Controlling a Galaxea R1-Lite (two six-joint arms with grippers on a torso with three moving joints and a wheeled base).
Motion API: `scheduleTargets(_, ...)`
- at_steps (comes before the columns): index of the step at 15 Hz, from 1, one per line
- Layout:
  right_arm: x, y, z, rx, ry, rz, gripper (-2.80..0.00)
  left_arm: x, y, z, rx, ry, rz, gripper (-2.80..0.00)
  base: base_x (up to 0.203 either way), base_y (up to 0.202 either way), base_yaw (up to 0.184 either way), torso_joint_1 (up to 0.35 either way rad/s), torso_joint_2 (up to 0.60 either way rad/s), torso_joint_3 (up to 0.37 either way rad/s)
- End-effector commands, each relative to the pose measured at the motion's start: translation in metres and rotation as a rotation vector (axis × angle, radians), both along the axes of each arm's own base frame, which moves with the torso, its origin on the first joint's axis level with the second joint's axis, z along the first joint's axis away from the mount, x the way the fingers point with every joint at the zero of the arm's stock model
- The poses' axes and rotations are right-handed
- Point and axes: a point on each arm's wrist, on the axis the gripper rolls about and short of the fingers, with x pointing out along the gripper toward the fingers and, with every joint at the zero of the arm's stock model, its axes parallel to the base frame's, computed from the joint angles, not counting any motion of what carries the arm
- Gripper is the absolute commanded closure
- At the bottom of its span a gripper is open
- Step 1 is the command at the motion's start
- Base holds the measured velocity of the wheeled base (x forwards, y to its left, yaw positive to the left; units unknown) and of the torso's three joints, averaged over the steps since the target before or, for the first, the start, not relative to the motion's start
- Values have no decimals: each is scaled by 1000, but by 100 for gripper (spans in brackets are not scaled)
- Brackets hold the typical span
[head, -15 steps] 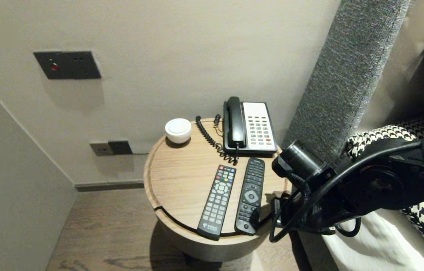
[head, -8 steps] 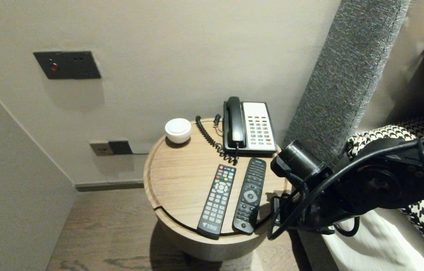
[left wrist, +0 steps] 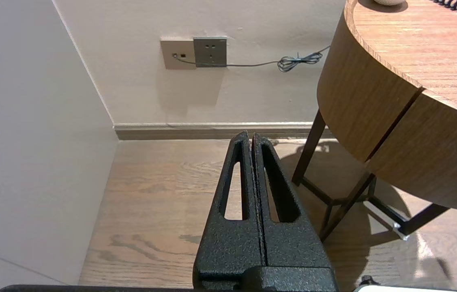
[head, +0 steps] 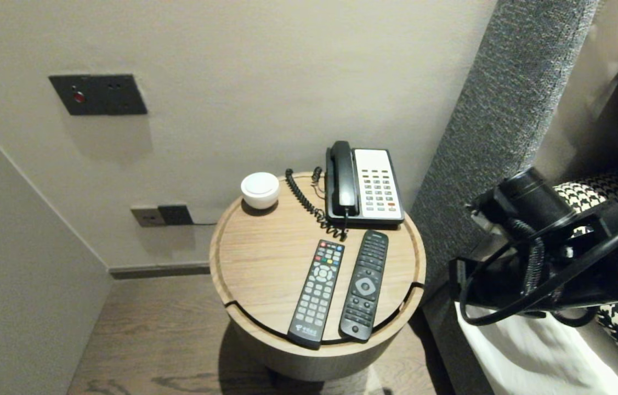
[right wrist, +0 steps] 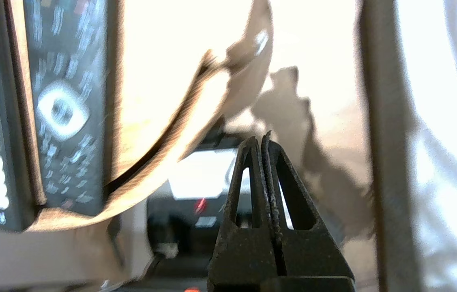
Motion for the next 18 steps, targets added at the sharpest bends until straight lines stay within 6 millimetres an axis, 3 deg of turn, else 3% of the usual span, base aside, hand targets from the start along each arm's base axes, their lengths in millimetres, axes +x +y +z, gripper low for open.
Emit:
scheduleTargets(1, -17, -40, 30, -15, -125, -49, 0, 0, 0, 0, -2, -4, 1, 0, 0, 0, 0, 0, 0, 0)
scheduleTargets(3, -34, -75, 47, -68, -217, -112, 0, 0, 0, 0, 0, -2, 1, 0, 0, 0, 0, 0, 0, 0)
scheduleTargets(5, -60, -98, 56, -118, -285, -136, 0, 0, 0, 0, -1, -2, 1, 0, 0, 0, 0, 0, 0, 0)
scheduleTargets(10, -137, -117, 45, -222, -404, -128, 0, 0, 0, 0, -1, -4, 1, 0, 0, 0, 0, 0, 0, 0)
scheduleTargets(14, -201, -115, 4, -281, -509, -90, 0, 0, 0, 0, -1, -2, 2, 0, 0, 0, 0, 0, 0, 0)
scheduleTargets(18, -226, -113, -54, -353, -604, -46, 0, 0, 0, 0, 0, -4, 1, 0, 0, 0, 0, 0, 0, 0)
